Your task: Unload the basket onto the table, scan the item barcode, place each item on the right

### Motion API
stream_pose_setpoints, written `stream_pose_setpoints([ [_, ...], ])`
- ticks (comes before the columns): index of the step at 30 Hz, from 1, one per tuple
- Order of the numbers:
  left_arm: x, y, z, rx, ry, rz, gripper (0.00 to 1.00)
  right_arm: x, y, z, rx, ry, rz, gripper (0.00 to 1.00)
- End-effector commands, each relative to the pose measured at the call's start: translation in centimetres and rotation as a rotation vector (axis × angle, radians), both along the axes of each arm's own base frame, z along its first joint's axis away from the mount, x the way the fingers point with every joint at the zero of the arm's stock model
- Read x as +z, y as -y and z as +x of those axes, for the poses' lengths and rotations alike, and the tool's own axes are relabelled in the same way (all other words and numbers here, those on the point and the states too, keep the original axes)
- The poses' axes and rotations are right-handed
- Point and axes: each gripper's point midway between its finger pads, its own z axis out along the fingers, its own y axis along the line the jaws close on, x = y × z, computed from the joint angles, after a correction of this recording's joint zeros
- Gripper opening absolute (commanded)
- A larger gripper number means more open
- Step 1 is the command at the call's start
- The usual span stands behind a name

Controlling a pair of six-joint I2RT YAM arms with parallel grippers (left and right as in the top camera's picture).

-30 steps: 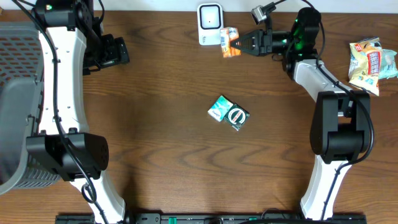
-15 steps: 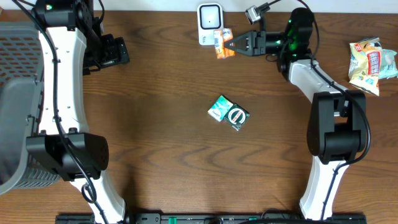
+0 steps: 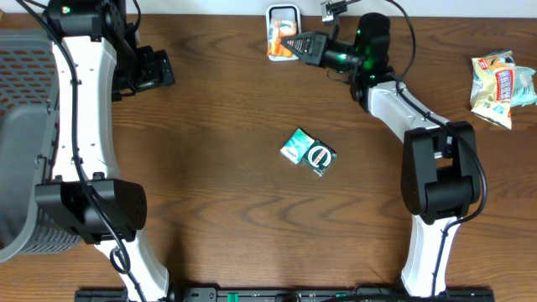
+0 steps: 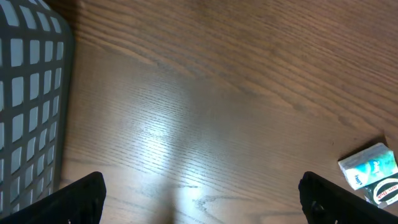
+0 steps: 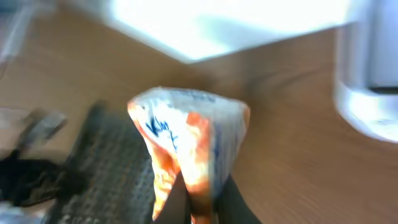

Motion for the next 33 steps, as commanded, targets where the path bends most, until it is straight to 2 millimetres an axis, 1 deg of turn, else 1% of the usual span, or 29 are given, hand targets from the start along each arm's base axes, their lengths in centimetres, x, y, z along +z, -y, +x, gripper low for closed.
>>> stream_pose_setpoints([
  [1, -0.1, -0.3, 0.0, 0.000, -0.006, 0.009, 0.98, -1.2, 3.4, 4.1, -0.241, 0.120, -0.337, 0.01],
  [2, -0.1, -0.3, 0.0, 0.000, -0.006, 0.009, 0.98, -2.3, 4.7, 4.4, -0.278, 0.119, -0.502, 0.01],
  [3, -0.1, -0.3, 0.0, -0.001, -0.006, 0.009, 0.98, -2.5, 5.3, 4.5, -0.295, 0.126, -0.587, 0.01],
  [5, -0.1, -0.3, 0.0, -0.001, -0.006, 0.009, 0.98, -2.2, 6.7, 4.8, -0.335, 0.170, -0.782, 0.01],
  [6, -0.1, -0.3, 0.0, 0.000, -0.006, 0.009, 0.98, -1.5, 7.2, 5.0, -0.365, 0.218, -0.904, 0.01],
  [7, -0.1, -0.3, 0.0, 0.000, -0.006, 0.009, 0.98, -1.0, 7.3, 5.2, -0.385, 0.260, -0.978, 0.01],
  [9, -0.1, -0.3, 0.0, 0.000, -0.006, 0.009, 0.98, 0.7, 7.0, 5.6, -0.431, 0.405, -1.197, 0.01],
  [11, -0.1, -0.3, 0.0, -0.001, -0.006, 0.009, 0.98, 2.0, 5.9, 6.1, -0.457, 0.520, -1.307, 0.01],
  [12, -0.1, -0.3, 0.0, -0.001, -0.006, 0.009, 0.98, 2.3, 4.8, 6.4, -0.458, 0.586, -1.342, 0.01],
  [14, -0.1, -0.3, 0.0, 0.000, -0.006, 0.009, 0.98, 2.7, 3.6, 7.2, -0.502, 0.635, -1.324, 0.01],
  [18, -0.1, -0.3, 0.0, -0.001, -0.006, 0.009, 0.98, 2.5, 2.5, 8.8, -0.510, 0.663, -1.290, 0.01],
  [21, -0.1, -0.3, 0.0, -0.001, -0.006, 0.009, 0.98, 1.3, 0.5, 10.9, -0.420, 0.778, -1.277, 0.01],
  [22, -0.1, -0.3, 0.0, 0.000, -0.006, 0.009, 0.98, 1.0, 0.3, 11.2, -0.409, 0.799, -1.284, 0.01],
  [23, -0.1, -0.3, 0.0, -0.001, -0.006, 0.009, 0.98, 0.2, -0.1, 11.8, -0.391, 0.847, -1.319, 0.01],
  [27, -0.1, -0.3, 0.0, -0.001, -0.006, 0.009, 0.98, -2.3, -0.6, 12.2, -0.345, 0.872, -1.373, 0.01],
  [31, -0.1, -0.3, 0.0, -0.001, -0.006, 0.009, 0.98, -3.0, -0.7, 12.0, -0.292, 0.891, -1.423, 0.01],
  [33, -0.1, -0.3, 0.0, 0.000, -0.006, 0.009, 0.98, -3.6, -0.6, 11.8, -0.227, 0.921, -1.483, 0.01],
])
